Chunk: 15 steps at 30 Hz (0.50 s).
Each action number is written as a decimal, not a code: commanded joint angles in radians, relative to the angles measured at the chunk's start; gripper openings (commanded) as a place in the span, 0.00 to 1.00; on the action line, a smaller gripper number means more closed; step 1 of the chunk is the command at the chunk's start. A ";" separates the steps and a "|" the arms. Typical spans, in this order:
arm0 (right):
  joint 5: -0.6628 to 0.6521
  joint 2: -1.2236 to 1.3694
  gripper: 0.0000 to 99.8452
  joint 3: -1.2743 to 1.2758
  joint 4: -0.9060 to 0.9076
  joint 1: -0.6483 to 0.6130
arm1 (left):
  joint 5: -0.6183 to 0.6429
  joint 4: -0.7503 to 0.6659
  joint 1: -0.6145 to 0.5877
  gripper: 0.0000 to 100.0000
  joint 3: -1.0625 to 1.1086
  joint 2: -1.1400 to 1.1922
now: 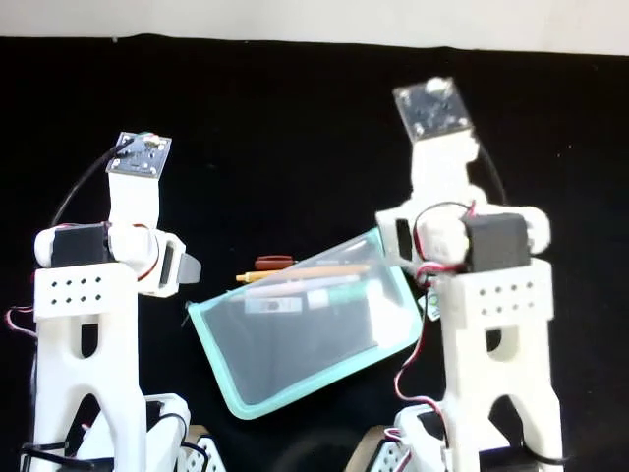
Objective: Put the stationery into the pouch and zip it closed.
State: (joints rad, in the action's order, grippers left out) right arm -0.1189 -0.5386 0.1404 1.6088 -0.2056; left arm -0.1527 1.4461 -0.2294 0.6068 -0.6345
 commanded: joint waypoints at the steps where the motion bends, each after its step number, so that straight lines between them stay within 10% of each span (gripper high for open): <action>1: -0.060 -0.013 0.09 0.147 -0.058 0.044 | -0.006 -0.014 0.007 0.27 -0.005 -0.001; 15: -0.264 -0.013 0.15 0.311 -0.163 0.197 | -0.008 -0.011 0.008 0.27 -0.004 0.001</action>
State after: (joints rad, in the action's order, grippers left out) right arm -0.3475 -0.5386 0.4381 1.4906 -0.0583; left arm -0.1527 1.4461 -0.2294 0.6068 -0.6345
